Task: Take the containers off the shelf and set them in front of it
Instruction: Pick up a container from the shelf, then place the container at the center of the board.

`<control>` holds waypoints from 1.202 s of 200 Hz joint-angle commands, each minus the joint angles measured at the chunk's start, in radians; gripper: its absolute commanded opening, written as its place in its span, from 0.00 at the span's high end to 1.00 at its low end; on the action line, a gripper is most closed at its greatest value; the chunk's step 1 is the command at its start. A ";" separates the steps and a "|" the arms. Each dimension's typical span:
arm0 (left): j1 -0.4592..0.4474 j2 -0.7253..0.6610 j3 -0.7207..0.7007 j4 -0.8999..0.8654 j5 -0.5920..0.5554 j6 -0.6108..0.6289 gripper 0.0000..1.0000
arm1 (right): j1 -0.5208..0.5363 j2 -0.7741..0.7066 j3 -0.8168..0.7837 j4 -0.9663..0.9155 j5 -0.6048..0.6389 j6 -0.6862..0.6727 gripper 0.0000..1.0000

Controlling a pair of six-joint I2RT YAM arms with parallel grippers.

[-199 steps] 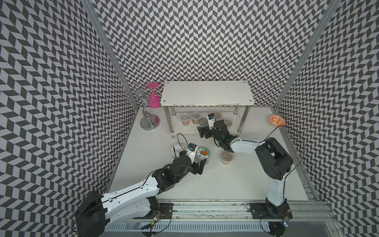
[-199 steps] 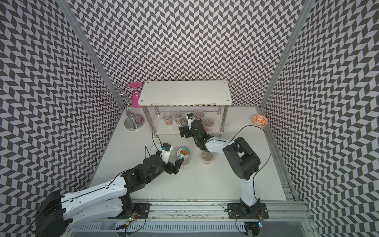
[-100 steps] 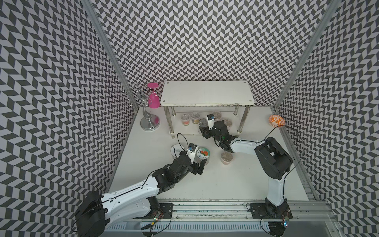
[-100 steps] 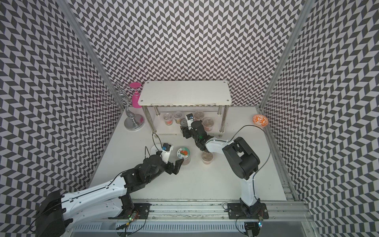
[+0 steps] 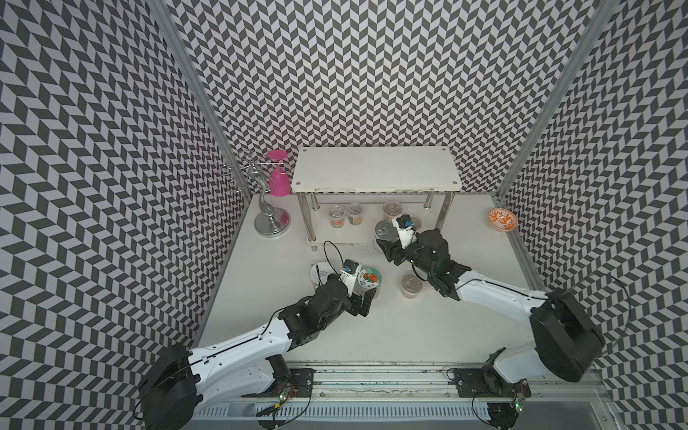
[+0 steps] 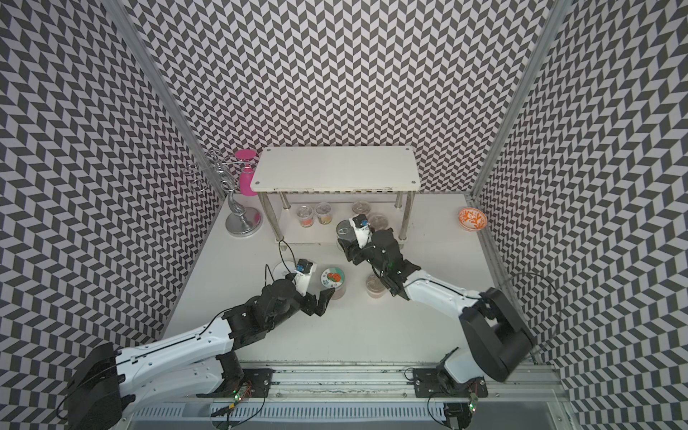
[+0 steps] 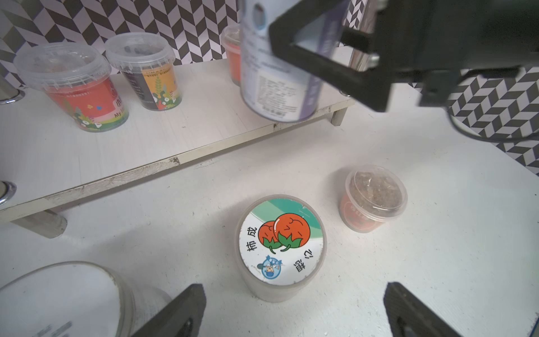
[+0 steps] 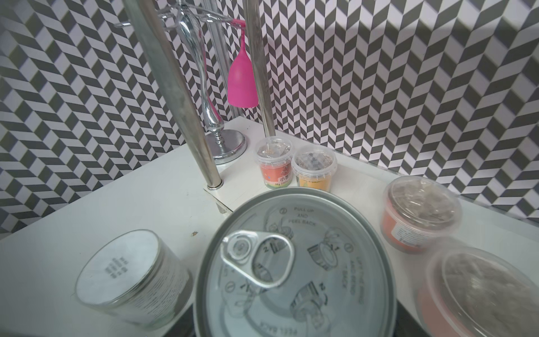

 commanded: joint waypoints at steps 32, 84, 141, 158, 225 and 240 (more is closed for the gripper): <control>0.015 0.021 -0.001 0.065 0.074 0.009 0.00 | -0.012 -0.391 -0.243 -0.235 0.215 0.061 0.35; 0.017 0.054 0.002 0.088 0.105 0.006 0.00 | -0.243 -0.590 -0.381 -0.324 0.206 0.152 0.36; 0.017 0.050 -0.014 0.106 0.103 -0.006 0.00 | -0.284 -0.435 -0.305 -0.375 0.132 0.273 0.37; 0.017 0.043 -0.014 0.104 0.101 -0.001 0.00 | -0.281 -0.429 -0.318 -0.370 0.120 0.343 0.36; 0.020 0.035 -0.039 0.116 0.109 0.001 0.00 | -0.215 -0.451 -0.424 -0.332 0.289 0.453 0.36; 0.020 0.037 -0.040 0.123 0.109 0.002 0.00 | -0.185 -0.414 -0.426 -0.330 0.346 0.469 0.33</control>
